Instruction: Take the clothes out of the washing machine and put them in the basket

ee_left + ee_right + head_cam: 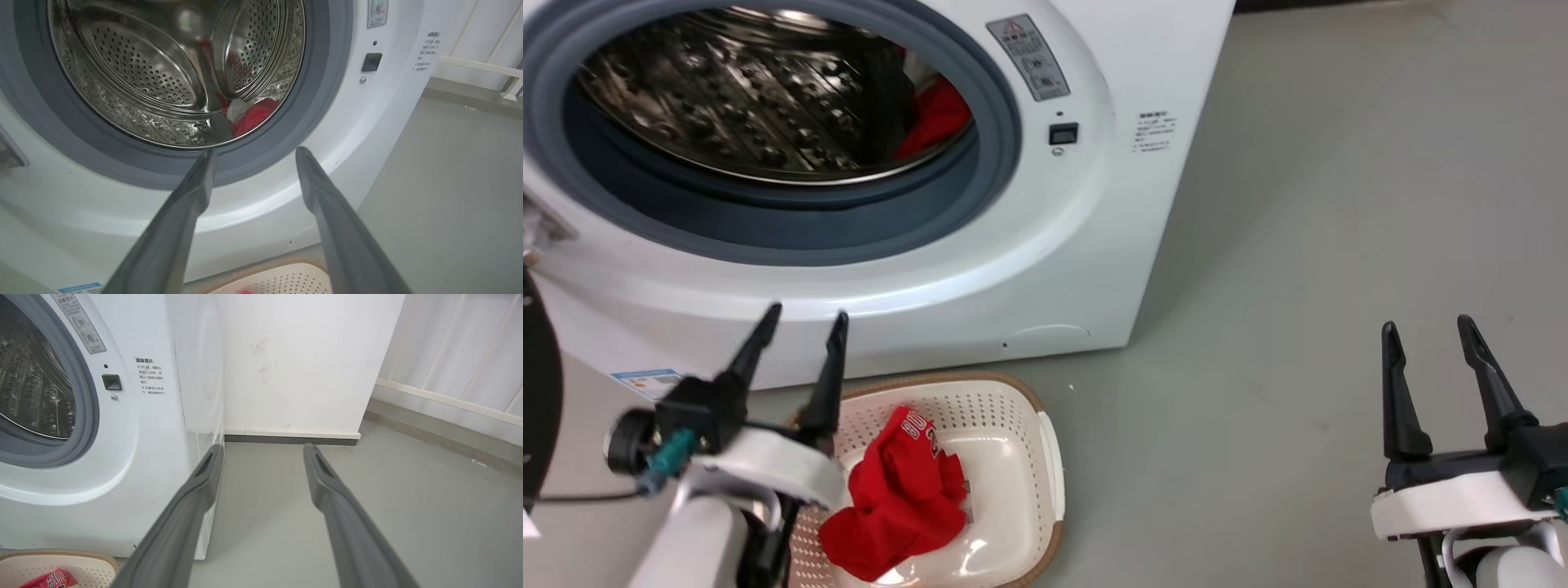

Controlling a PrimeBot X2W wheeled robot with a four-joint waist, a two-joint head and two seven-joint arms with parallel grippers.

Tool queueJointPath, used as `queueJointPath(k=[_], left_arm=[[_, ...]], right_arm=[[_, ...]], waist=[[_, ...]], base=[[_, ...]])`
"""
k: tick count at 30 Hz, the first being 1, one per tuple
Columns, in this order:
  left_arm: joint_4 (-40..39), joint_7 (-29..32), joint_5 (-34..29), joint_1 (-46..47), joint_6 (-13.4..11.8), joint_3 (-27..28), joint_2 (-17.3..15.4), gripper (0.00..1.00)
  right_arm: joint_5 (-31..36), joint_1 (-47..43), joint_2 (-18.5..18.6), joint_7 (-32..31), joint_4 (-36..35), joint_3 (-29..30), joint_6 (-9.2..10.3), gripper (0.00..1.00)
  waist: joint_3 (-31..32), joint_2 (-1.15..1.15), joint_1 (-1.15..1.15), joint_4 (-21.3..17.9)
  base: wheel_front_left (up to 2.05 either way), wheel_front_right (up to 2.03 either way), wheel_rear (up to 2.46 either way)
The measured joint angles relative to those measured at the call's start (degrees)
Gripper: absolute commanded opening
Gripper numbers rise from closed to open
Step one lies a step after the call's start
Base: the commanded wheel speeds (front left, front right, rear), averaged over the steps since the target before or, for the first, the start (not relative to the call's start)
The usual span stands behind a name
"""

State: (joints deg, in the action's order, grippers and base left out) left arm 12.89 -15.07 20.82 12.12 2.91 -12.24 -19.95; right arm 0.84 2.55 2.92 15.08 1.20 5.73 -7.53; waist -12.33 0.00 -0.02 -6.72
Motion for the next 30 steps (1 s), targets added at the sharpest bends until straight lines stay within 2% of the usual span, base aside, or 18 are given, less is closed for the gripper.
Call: queueJointPath(k=[4,12,14,17,24,27,30], left_arm=[[0.34,1.47,0.12,5.43,0.79,1.25,-2.26,1.0],[3.56,12.33,3.09,23.37,2.68,4.15,-9.24,1.0],[4.59,15.38,4.13,28.69,3.19,4.78,-11.49,1.0],[6.39,20.46,5.19,37.01,3.74,4.99,-15.45,1.0],[12.33,30.87,3.32,55.95,4.26,1.04,-21.29,1.0],[15.23,33.72,1.81,63.34,4.43,-1.7,-22.9,1.0],[18.76,35.66,1.71,70.1,4.47,-3.36,-23.01,1.0]], right_arm=[[-1.08,1.24,0.02,0.0,-0.87,-0.56,0.0,1.0],[-4.44,3.96,0.02,0.0,-2.09,-2.13,0.0,1.0],[-2.9,5.5,0.05,0.0,-3.14,-3.2,0.01,1.0],[-5.26,6.6,0.04,0.0,-3.7,-3.92,0.0,1.0],[-8.24,8.31,0.07,0.0,-5.52,-6.25,0.0,1.0],[-9.65,9.1,0.07,-0.01,-6.17,-7.53,0.0,1.0],[-10.87,9.27,0.0,0.0,-6.92,-8.68,0.0,1.0]], waist=[[-2.87,0.0,0.01,-1.42],[-12.23,0.0,0.03,-5.03],[-14.97,0.0,0.03,-6.17],[-19.21,0.0,0.03,-8.01],[-28.55,0.0,0.03,-12.54],[-31.91,0.0,0.03,-14.68],[-34.48,0.0,0.03,-17.17]], base=[[0.0,0.0,0.0],[0.0,0.0,0.0],[0.0,0.0,0.0],[0.0,0.0,0.0],[0.0,0.0,0.0],[0.0,0.0,0.0],[0.0,0.0,0.0]])
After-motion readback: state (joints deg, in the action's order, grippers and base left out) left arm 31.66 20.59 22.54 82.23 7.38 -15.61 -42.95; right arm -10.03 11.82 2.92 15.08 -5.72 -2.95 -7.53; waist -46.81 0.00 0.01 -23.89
